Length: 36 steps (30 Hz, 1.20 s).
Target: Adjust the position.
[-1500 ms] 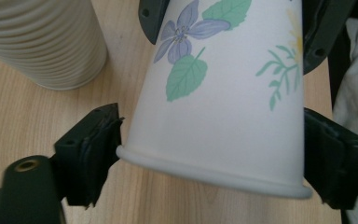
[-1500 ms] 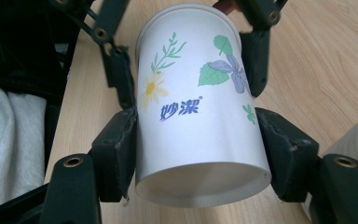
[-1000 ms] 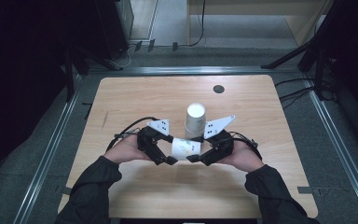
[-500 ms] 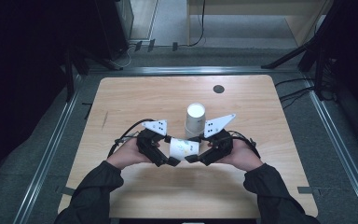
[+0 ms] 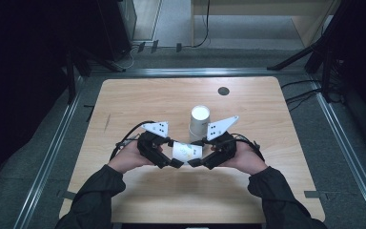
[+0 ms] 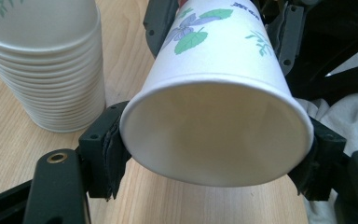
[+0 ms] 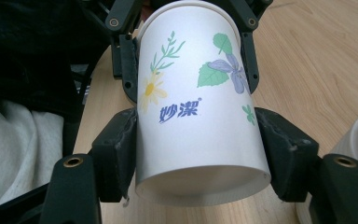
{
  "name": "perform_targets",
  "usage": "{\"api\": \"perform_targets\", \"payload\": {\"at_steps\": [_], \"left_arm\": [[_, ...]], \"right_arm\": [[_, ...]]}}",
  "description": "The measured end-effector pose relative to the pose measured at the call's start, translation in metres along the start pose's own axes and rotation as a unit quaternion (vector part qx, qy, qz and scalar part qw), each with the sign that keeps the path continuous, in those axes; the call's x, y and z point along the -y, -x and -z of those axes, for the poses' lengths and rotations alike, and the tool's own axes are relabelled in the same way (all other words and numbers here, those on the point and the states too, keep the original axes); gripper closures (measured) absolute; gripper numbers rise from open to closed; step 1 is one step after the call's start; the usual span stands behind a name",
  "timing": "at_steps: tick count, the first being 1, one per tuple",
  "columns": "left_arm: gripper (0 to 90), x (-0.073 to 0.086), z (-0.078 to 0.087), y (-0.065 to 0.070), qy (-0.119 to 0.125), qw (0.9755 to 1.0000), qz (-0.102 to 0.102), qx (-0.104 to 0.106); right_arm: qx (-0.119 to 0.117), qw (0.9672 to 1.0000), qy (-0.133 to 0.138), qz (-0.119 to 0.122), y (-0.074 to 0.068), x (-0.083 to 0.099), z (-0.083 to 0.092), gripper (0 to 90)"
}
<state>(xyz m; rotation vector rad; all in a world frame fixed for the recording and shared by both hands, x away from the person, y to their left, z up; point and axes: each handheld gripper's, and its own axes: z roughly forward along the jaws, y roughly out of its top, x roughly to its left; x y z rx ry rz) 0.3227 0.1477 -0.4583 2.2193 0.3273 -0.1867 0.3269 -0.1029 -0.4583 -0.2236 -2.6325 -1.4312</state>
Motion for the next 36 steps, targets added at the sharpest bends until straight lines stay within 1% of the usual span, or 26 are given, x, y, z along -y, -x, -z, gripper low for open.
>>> {"api": "perform_targets", "payload": {"at_steps": [1,3,4,7,8,9,11,14,15,18,21,22,23,24,25,27,30,31,34,35,36], "left_arm": [[25.1,-0.001,0.0,0.0,-0.002,1.0,0.0,-0.002],[25.1,-0.003,0.003,0.001,-0.008,0.9999,-0.002,-0.007],[25.2,-0.004,0.004,0.0,-0.01,0.9999,-0.003,-0.006],[25.2,-0.006,0.008,0.002,-0.018,0.9997,-0.004,-0.016],[25.2,-0.008,0.01,0.002,-0.025,0.9994,-0.01,-0.022],[25.2,-0.008,0.011,0.002,-0.031,0.9992,-0.011,-0.023],[25.2,-0.01,0.013,0.003,-0.042,0.9984,-0.018,-0.033],[25.2,-0.014,0.017,0.003,-0.057,0.9973,-0.019,-0.044],[25.2,-0.015,0.019,0.003,-0.068,0.9964,-0.02,-0.047],[25.2,-0.019,0.021,0.004,-0.091,0.9936,-0.029,-0.059],[25.2,-0.022,0.02,0.004,-0.111,0.9914,-0.034,-0.062],[25.1,-0.023,0.019,0.003,-0.115,0.9911,-0.032,-0.059],[25.1,-0.024,0.018,0.003,-0.123,0.9901,-0.031,-0.06],[25.1,-0.026,0.017,0.002,-0.132,0.9885,-0.028,-0.067],[25.1,-0.027,0.014,0.001,-0.145,0.9866,-0.026,-0.07],[25.1,-0.029,0.012,0.001,-0.155,0.9849,-0.028,-0.072],[25.1,-0.032,0.008,0.0,-0.165,0.9832,-0.035,-0.069],[25.1,-0.033,0.007,0.0,-0.169,0.9823,-0.036,-0.072],[25.1,-0.035,0.002,0.0,-0.187,0.9785,-0.043,-0.076],[25.1,-0.036,0.0,-0.001,-0.189,0.9782,-0.043,-0.074],[25.1,-0.037,-0.002,-0.001,-0.193,0.9773,-0.045,-0.074]], "right_arm": [[-0.001,1.0,-0.002,-0.004,0.0,0.0,-0.001,33.5],[0.005,1.0,-0.002,-0.004,0.0,0.0,-0.001,30.7],[0.008,1.0,-0.003,-0.005,0.001,0.0,0.0,29.6],[0.012,0.9999,-0.003,-0.006,0.002,0.0,0.0,28.8],[0.014,0.9999,-0.003,-0.006,0.002,0.0,0.001,28.7],[0.015,0.9999,-0.004,-0.006,0.002,0.0,0.0,28.4],[0.017,0.9998,-0.006,-0.005,0.002,0.0,0.0,28.2],[0.02,0.9997,-0.012,-0.005,0.002,0.001,-0.002,28.0],[0.021,0.9997,-0.014,-0.005,0.002,0.001,-0.002,28.0],[0.026,0.9995,-0.019,-0.003,0.003,0.002,-0.004,27.8],[0.028,0.9994,-0.022,-0.005,0.003,0.003,-0.005,27.8],[0.029,0.9993,-0.022,-0.006,0.003,0.004,-0.006,27.8],[0.031,0.9992,-0.023,-0.008,0.003,0.004,-0.006,27.7],[0.033,0.9991,-0.026,-0.007,0.003,0.004,-0.006,27.8],[0.035,0.999,-0.027,-0.006,0.003,0.005,-0.007,27.4],[0.041,0.9987,-0.031,-0.006,0.003,0.005,-0.009,27.3],[0.042,0.9984,-0.037,-0.004,0.005,0.006,-0.012,27.5],[0.043,0.9983,-0.04,-0.003,0.005,0.006,-0.013,27.4],[0.044,0.9979,-0.047,0.001,0.007,0.007,-0.018,27.9],[0.044,0.9979,-0.047,0.004,0.008,0.008,-0.02,28.0],[0.043,0.9977,-0.051,0.001,0.009,0.008,-0.021,28.0]]}}
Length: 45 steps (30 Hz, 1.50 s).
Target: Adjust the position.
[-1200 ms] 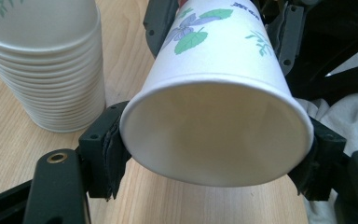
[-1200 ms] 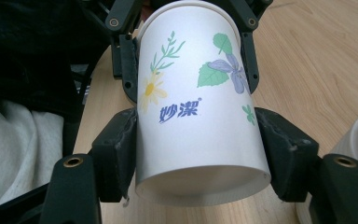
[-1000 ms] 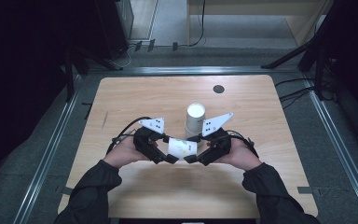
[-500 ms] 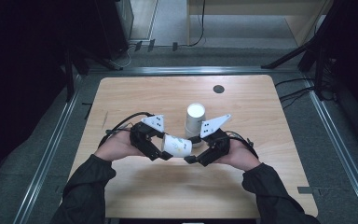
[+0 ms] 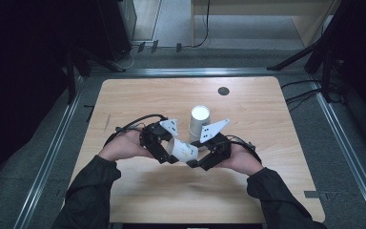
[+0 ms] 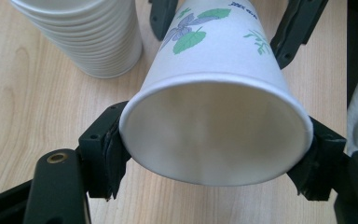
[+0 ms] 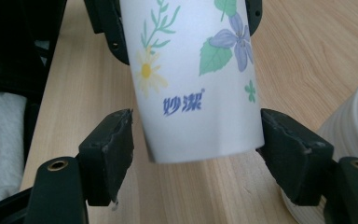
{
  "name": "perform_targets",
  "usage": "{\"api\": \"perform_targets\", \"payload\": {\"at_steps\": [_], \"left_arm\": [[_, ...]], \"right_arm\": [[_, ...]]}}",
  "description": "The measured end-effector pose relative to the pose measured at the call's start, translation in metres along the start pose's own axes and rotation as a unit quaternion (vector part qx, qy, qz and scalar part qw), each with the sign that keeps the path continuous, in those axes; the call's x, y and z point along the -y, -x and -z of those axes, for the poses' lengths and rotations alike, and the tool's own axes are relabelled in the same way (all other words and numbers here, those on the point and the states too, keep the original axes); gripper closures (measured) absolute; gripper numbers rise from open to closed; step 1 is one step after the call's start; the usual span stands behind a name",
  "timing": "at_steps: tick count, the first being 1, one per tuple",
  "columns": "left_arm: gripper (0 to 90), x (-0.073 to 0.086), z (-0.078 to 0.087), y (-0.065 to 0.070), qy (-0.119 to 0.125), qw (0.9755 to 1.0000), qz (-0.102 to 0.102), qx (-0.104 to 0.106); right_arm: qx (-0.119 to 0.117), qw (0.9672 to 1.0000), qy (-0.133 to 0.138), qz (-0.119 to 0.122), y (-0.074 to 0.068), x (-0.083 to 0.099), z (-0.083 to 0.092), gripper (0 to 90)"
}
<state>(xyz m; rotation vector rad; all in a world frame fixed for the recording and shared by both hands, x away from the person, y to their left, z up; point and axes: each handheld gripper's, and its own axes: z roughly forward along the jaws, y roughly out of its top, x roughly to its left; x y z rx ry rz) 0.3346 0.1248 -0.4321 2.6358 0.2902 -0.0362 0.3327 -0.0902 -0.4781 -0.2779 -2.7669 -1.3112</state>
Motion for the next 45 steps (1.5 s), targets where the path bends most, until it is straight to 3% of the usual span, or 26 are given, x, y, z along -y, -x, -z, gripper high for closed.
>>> {"api": "perform_targets", "payload": {"at_steps": [10,18,27,34,45], "left_arm": [[25.1,-0.01,-0.009,0.004,-0.028,0.9996,-0.009,0.0],[25.0,-0.011,-0.013,0.007,-0.025,0.9995,-0.016,0.006],[13.1,-0.002,-0.008,0.005,0.017,0.9997,-0.013,0.008],[12.6,0.007,-0.001,0.001,0.059,0.9981,0.011,0.016],[12.7,0.017,-0.001,-0.001,0.091,0.995,0.035,0.023]], "right_arm": [[-0.001,0.9999,-0.013,0.009,-0.002,-0.001,-0.011,29.8],[-0.002,0.9996,-0.021,0.021,-0.005,-0.001,-0.012,34.1],[0.003,0.9998,-0.006,0.021,-0.004,-0.001,-0.004,33.6],[0.006,0.9999,0.012,0.009,-0.002,-0.001,0.008,33.5],[0.006,0.9996,0.027,0.006,-0.002,-0.001,0.016,33.5]]}}
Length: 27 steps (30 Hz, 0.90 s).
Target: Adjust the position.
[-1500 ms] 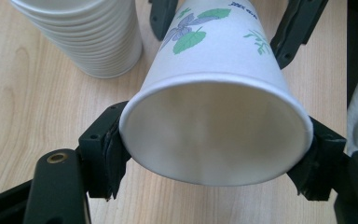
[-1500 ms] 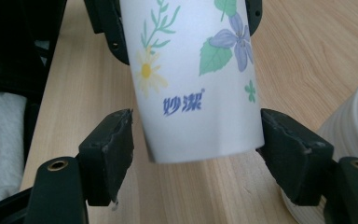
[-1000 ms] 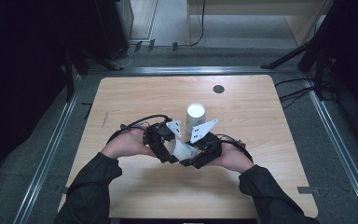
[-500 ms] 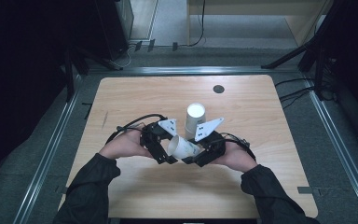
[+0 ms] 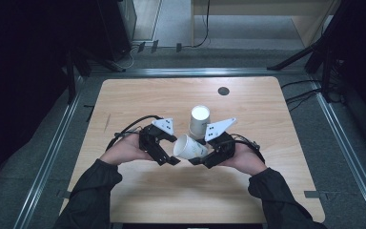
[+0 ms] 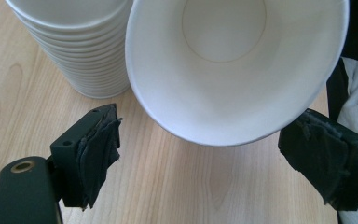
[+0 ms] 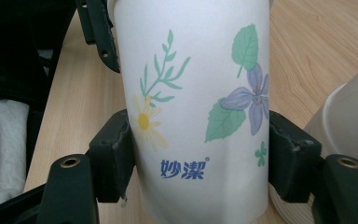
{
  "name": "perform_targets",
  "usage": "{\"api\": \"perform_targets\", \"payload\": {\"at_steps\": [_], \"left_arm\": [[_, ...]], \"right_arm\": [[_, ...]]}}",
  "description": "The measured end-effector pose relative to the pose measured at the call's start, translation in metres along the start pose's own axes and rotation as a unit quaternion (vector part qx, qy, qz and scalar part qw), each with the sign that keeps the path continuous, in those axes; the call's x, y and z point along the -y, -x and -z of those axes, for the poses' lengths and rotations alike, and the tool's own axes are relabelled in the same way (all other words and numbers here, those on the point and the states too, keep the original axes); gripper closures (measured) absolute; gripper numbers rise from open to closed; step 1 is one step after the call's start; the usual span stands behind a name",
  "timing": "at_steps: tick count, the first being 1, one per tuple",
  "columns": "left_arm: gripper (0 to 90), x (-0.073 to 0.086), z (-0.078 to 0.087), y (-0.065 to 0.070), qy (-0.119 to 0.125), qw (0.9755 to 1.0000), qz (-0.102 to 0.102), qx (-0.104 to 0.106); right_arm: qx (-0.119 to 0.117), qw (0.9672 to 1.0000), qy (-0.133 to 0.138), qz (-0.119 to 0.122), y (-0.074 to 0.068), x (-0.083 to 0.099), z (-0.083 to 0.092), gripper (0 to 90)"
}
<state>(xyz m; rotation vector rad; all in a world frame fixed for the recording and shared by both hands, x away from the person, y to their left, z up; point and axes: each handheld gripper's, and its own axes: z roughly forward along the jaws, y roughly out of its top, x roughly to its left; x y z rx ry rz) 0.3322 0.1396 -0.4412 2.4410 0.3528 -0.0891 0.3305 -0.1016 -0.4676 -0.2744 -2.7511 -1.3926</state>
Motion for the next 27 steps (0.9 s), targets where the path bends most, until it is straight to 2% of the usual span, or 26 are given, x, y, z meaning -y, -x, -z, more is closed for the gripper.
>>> {"api": "perform_targets", "payload": {"at_steps": [6,9,14,17,20,22,27], "left_arm": [[13.1,0.0042,0.0005,0.0005,0.034,0.9993,0.012,0.014],[13.2,0.0062,-0.0021,0.0004,0.065,0.9972,0.024,0.027],[13.2,0.0057,-0.005,-0.0007,0.084,0.9955,0.032,0.032],[15.1,0.0069,-0.0074,0.0,0.106,0.9926,0.04,0.045],[16.5,0.0055,-0.0092,0.0016,0.107,0.9929,0.033,0.041],[20.9,0.0056,-0.0091,0.0015,0.111,0.9924,0.035,0.038],[23.1,0.0061,-0.0081,0.0013,0.116,0.9919,0.035,0.038]], "right_arm": [[-0.002,1.0,0.002,0.0,0.0,0.0001,0.0003,33.5],[-0.005,1.0,0.002,0.0,0.0002,0.0001,-0.0007,33.4],[-0.011,0.9999,0.004,-0.002,-0.0007,-0.0001,-0.0019,33.4],[-0.015,0.9998,0.012,-0.007,-0.0005,-0.0009,-0.0015,33.4],[-0.017,0.9997,0.012,-0.01,0.0,-0.0012,-0.0024,33.3],[-0.02,0.9997,0.008,-0.01,-0.0007,-0.0008,-0.0035,33.4],[-0.021,0.9997,0.01,-0.012,-0.0004,-0.0012,-0.0034,33.7]]}}
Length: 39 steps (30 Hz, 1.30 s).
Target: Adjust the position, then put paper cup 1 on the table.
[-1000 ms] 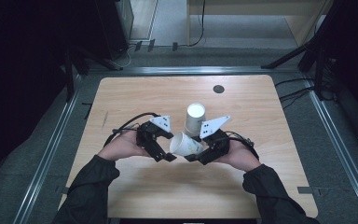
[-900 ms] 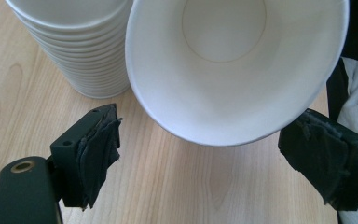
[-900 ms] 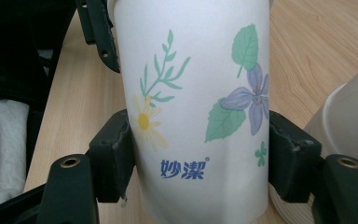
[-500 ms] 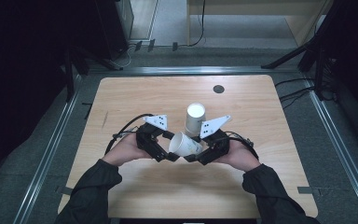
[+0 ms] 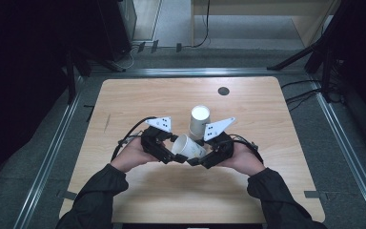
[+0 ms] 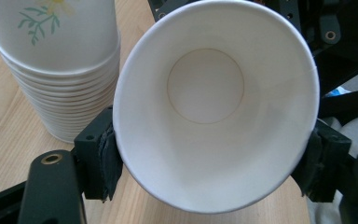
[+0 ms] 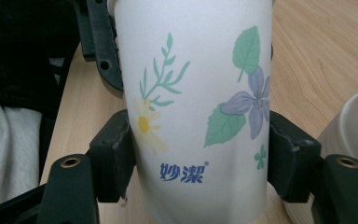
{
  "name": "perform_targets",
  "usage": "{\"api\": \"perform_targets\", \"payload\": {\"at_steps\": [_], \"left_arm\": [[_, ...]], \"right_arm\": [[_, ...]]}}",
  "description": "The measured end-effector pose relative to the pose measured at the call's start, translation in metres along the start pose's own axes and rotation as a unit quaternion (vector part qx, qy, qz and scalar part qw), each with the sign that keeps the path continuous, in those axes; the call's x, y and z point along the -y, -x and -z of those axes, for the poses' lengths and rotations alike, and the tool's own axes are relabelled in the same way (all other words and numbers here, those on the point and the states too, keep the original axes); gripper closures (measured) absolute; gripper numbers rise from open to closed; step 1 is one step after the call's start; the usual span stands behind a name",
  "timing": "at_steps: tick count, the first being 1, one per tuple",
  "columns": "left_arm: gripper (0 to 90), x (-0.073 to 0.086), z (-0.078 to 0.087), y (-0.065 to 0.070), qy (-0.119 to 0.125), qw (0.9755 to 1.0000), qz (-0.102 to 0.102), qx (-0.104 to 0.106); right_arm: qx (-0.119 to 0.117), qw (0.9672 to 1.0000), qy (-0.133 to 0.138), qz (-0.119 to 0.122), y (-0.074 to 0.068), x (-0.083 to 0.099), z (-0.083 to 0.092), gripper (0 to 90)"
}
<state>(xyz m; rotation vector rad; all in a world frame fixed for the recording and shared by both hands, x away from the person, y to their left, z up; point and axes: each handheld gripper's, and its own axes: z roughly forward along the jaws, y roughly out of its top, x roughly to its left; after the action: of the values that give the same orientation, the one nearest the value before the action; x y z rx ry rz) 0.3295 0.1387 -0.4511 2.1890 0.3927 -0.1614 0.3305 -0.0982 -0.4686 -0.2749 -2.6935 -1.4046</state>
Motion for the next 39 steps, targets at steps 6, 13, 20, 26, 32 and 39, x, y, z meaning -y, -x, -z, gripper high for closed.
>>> {"api": "perform_targets", "payload": {"at_steps": [6,13,20,26,32,39], "left_arm": [[25.2,0.0,0.0,0.0,-0.002,1.0,-0.004,-0.003],[25.9,0.0,0.003,-0.001,-0.005,1.0,-0.006,-0.002],[26.5,0.0,0.006,-0.001,-0.001,0.9999,-0.007,-0.007],[26.4,0.001,0.008,-0.002,0.001,1.0,-0.002,-0.005],[26.5,0.002,0.016,-0.005,0.014,0.9998,0.009,-0.009],[26.4,0.003,0.028,-0.006,0.009,0.9996,0.006,-0.026]], "right_arm": [[0.001,1.0,-0.002,-0.001,0.0,0.0,-0.001,34.0],[0.004,1.0,0.0,-0.003,0.0,0.0,-0.001,33.0],[0.006,1.0,0.001,-0.005,0.0,-0.001,-0.001,31.5],[0.005,0.9999,-0.003,-0.013,0.0,0.0,-0.001,23.8],[0.021,0.9997,-0.007,-0.012,0.0,0.001,0.001,19.8],[0.044,0.9989,-0.004,-0.013,0.001,0.004,0.007,18.0]]}}
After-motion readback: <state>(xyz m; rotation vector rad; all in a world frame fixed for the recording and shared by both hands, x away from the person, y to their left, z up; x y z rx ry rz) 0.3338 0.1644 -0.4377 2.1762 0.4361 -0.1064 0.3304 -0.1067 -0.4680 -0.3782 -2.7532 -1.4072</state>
